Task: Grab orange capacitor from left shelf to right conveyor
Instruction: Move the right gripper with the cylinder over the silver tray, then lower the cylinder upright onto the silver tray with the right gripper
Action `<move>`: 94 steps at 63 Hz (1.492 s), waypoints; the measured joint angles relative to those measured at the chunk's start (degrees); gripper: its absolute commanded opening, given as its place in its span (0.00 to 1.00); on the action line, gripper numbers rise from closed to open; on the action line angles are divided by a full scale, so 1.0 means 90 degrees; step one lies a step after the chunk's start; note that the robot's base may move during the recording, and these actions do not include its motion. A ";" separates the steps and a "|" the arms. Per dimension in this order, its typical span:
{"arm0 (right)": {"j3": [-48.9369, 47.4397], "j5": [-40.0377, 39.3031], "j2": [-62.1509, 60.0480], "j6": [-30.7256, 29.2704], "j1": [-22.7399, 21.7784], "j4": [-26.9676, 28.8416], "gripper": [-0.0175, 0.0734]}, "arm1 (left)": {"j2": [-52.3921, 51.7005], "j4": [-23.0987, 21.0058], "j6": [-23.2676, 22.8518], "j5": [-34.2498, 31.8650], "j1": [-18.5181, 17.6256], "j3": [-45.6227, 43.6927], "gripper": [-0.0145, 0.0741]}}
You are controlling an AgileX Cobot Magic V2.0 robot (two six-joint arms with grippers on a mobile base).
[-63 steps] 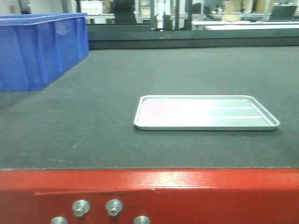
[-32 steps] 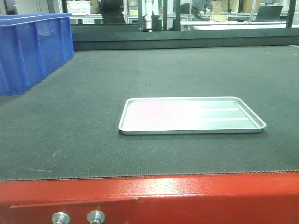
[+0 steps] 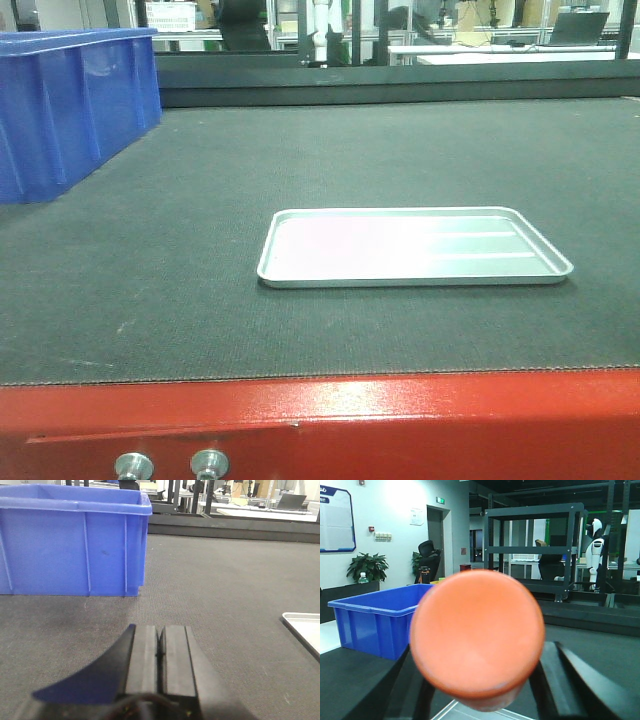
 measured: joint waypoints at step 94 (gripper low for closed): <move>-0.1087 -0.5117 1.0379 0.0011 0.0415 0.0074 0.28 | 0.0000 0.0000 0.0000 0.0000 0.0000 0.0000 0.05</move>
